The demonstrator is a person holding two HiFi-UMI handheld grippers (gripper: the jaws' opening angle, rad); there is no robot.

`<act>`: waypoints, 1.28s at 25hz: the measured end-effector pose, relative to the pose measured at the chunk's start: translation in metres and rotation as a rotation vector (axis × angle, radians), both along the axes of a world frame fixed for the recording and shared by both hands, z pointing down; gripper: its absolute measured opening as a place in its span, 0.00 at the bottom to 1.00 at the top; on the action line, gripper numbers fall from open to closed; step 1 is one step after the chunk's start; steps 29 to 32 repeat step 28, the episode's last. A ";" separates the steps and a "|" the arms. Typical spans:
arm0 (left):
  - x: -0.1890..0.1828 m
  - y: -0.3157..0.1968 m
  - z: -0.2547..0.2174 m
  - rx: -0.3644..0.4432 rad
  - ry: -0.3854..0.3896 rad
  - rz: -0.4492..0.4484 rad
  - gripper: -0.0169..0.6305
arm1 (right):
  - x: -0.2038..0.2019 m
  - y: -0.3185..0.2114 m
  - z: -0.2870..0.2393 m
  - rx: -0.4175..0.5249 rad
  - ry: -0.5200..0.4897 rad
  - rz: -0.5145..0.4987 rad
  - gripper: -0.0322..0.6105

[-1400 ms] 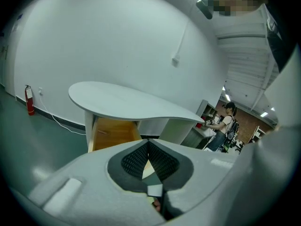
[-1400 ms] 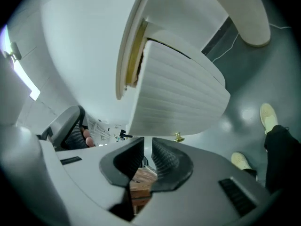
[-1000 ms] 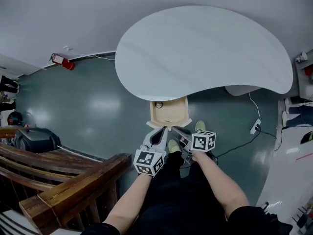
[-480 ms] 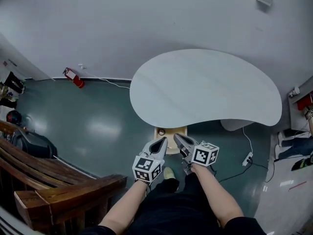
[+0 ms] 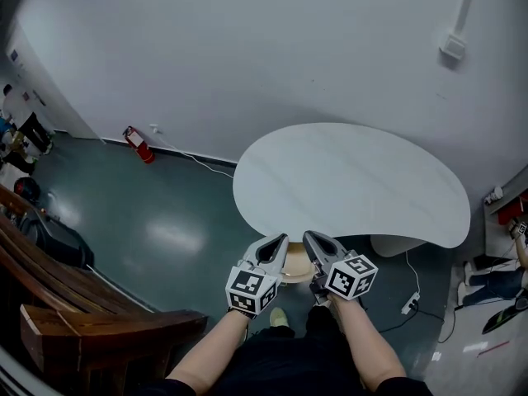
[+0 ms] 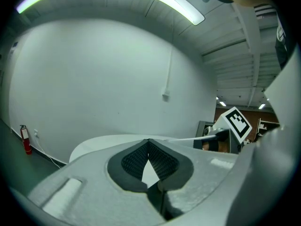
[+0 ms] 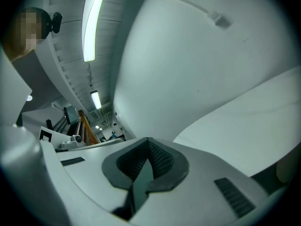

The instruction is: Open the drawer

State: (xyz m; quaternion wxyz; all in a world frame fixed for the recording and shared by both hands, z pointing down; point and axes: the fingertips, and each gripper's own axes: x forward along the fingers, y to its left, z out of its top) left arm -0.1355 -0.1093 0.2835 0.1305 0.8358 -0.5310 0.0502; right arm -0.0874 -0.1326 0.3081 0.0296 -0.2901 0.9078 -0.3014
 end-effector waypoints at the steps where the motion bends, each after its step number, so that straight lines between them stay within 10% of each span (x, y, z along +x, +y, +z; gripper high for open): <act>1: -0.001 -0.001 -0.007 0.011 0.004 -0.003 0.04 | -0.001 0.000 -0.005 0.018 0.011 0.002 0.08; 13: 0.000 -0.001 -0.039 0.081 -0.006 0.010 0.04 | -0.001 0.003 -0.050 0.223 0.116 0.056 0.07; 32: -0.006 0.005 -0.049 0.099 0.005 0.028 0.04 | -0.010 0.012 -0.060 0.247 0.129 0.073 0.07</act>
